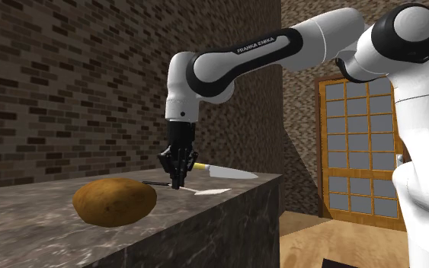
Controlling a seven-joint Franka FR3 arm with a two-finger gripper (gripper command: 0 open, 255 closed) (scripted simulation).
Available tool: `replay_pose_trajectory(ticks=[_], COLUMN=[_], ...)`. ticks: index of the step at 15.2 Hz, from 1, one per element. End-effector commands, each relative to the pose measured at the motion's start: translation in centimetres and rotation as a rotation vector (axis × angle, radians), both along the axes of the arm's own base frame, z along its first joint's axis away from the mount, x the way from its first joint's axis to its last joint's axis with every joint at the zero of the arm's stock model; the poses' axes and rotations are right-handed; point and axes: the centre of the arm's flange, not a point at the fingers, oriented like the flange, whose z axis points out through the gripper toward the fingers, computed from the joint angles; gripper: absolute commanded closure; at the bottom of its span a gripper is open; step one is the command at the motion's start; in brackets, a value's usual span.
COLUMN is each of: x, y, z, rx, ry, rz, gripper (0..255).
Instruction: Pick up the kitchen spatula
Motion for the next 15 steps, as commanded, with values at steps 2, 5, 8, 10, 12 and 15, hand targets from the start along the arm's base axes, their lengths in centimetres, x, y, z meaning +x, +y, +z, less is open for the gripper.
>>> replay_pose_trajectory(ticks=[2, 5, 8, 10, 12, 15], x=[0.0, 0.0, 0.0, 0.0, 0.0, 0.0], y=[0.1, 0.1, 0.1, 0.1, 0.1, 0.1], z=[0.5, 2.1, 3.7, 4.7, 5.8, 7.4], rx=[0.0, 0.0, 0.0, 0.0, 0.0, 0.0], ry=[0.0, 0.0, 0.0, 0.0, 0.0, 0.0], rz=[0.0, 0.0, 0.0, 0.0, 0.0, 0.0], gripper=[255, 255, 255, 255, 255, 255])
